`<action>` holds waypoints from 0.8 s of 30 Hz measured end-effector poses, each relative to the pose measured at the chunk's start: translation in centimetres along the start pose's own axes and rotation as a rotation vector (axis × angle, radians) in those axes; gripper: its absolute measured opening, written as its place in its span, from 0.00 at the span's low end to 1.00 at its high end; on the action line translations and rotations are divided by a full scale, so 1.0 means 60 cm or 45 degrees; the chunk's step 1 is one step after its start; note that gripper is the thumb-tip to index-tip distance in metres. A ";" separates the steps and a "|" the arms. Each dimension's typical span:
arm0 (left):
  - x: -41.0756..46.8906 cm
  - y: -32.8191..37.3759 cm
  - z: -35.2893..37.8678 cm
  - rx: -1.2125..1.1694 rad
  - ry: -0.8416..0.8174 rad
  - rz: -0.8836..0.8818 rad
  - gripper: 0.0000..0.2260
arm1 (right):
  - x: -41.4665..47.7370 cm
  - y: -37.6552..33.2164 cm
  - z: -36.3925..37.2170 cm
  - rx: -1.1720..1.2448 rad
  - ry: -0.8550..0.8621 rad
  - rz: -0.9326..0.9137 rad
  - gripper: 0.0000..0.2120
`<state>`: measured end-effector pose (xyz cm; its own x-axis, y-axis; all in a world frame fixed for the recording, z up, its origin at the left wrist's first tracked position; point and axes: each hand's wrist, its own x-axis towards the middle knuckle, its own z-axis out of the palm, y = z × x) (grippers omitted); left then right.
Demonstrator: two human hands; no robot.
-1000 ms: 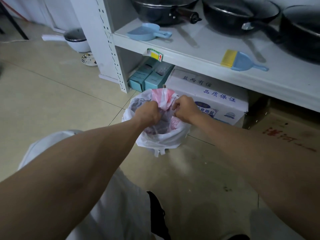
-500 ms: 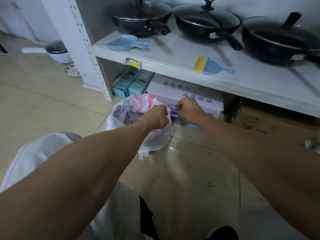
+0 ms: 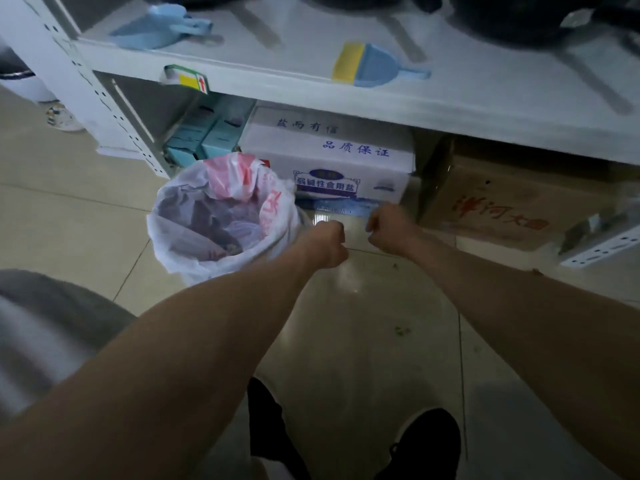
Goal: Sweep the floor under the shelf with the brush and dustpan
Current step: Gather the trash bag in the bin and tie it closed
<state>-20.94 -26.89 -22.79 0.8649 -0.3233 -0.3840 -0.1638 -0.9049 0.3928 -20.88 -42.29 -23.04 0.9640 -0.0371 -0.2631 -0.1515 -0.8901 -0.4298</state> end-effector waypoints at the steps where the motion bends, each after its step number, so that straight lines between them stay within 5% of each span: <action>1: 0.003 -0.006 0.016 0.022 -0.007 -0.021 0.16 | -0.002 0.010 0.016 0.017 -0.035 0.006 0.08; 16: 0.070 -0.097 0.165 0.137 -0.224 -0.113 0.13 | 0.009 0.082 0.196 -0.063 -0.373 0.133 0.10; 24: 0.087 -0.090 0.191 0.083 -0.239 -0.154 0.13 | 0.017 0.078 0.214 -0.194 -0.361 0.074 0.14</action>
<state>-21.01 -26.85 -36.50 0.7776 -0.2516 -0.5762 -0.0997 -0.9542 0.2820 -23.38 -40.69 -36.43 0.8521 0.0191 -0.5230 -0.1497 -0.9487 -0.2786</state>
